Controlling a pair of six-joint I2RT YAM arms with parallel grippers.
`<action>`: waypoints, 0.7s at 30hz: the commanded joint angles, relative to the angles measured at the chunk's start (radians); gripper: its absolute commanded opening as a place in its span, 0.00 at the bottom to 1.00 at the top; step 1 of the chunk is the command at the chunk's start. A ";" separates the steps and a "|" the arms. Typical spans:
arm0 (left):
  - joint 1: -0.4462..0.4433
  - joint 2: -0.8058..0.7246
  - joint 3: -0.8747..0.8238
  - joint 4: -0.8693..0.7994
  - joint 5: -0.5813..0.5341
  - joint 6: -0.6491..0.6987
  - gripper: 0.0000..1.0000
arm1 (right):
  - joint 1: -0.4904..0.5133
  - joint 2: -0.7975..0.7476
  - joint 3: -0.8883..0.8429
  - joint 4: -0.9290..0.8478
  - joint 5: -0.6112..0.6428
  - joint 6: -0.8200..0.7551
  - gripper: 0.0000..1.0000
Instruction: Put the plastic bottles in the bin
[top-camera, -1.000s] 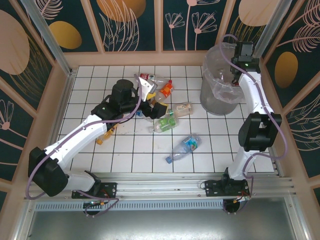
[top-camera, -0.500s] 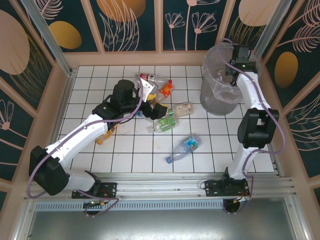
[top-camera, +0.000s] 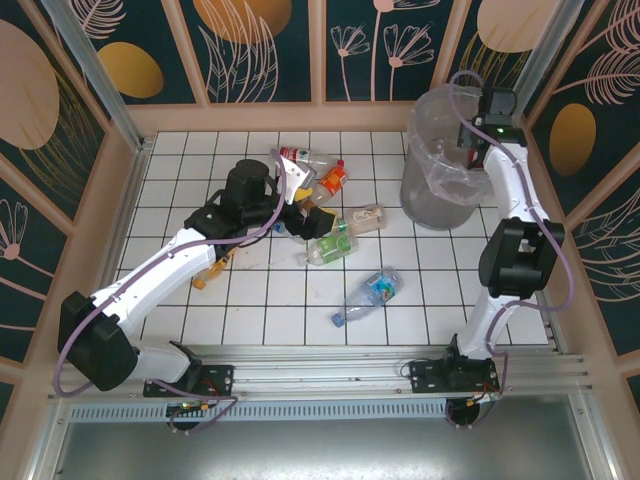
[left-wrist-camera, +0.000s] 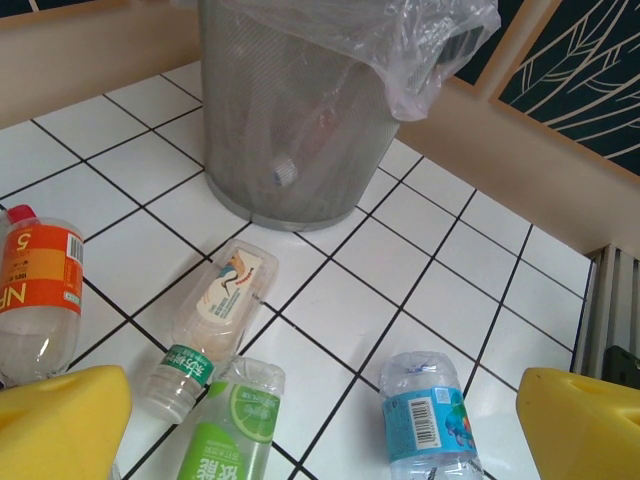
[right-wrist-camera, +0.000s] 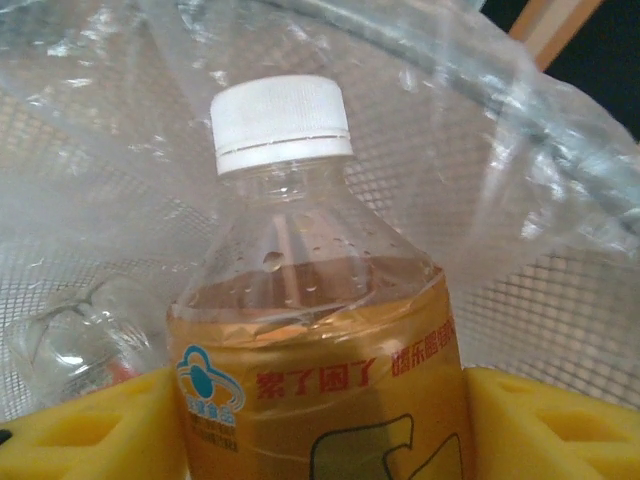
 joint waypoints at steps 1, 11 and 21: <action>0.005 0.005 0.022 -0.009 0.024 0.003 0.99 | -0.047 -0.012 0.045 -0.048 -0.137 0.062 0.73; 0.005 0.010 0.022 -0.007 0.028 -0.001 0.99 | -0.042 -0.017 0.052 -0.064 -0.539 0.010 0.76; 0.004 0.010 0.024 -0.011 0.029 0.000 0.99 | -0.043 -0.125 -0.005 0.024 -0.365 0.078 0.76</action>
